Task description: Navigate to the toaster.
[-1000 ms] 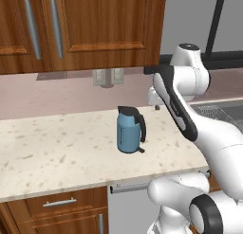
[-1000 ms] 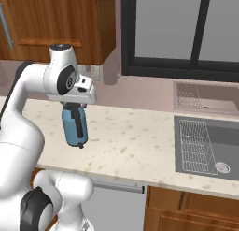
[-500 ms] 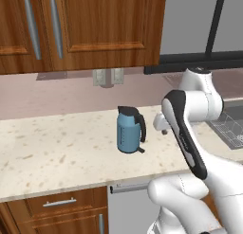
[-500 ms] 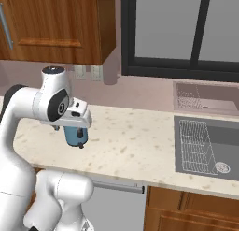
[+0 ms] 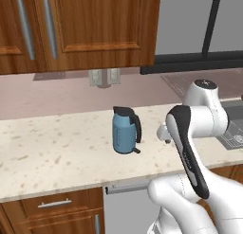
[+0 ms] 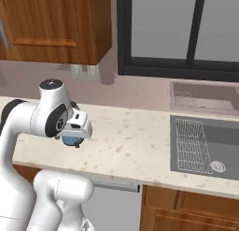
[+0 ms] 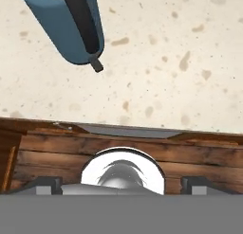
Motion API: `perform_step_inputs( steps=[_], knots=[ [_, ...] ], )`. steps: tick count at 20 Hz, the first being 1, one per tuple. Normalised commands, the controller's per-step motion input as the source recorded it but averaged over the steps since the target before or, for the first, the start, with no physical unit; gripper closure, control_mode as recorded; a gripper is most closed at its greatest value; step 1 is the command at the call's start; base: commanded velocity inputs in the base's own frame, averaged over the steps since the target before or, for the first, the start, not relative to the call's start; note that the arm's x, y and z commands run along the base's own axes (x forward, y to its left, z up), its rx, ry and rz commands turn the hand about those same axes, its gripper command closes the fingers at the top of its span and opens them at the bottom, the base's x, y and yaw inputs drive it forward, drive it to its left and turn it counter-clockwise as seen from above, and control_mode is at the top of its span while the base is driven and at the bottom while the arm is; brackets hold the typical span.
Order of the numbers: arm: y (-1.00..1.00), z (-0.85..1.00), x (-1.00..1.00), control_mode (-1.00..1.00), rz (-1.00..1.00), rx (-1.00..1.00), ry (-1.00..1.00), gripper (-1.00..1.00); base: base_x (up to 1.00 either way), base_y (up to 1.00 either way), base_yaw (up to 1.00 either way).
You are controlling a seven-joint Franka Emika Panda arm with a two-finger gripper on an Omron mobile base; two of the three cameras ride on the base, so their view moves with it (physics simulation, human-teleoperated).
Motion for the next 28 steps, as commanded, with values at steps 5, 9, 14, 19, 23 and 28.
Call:
perform_step_inputs(
  steps=[5,9,14,19,23,28],
  knots=[
    [0.00,0.00,0.00,1.00,0.00,0.00,0.00,-1.00,-0.26,-0.50,-0.10],
    [0.00,0.00,0.00,1.00,0.00,0.00,0.00,-1.00,-0.39,-0.42,-0.23],
    [0.00,0.00,0.00,1.00,0.00,0.00,0.00,-1.00,-0.45,-0.43,-0.43],
    [0.00,0.00,0.00,1.00,0.00,0.00,0.00,-1.00,-0.43,-0.31,-0.62],
    [0.00,0.00,0.00,1.00,0.00,0.00,0.00,-1.00,-0.29,-0.23,-0.63],
    [0.00,0.00,0.00,1.00,0.00,0.00,0.00,-1.00,-0.14,-0.25,-0.59]
  ],
)
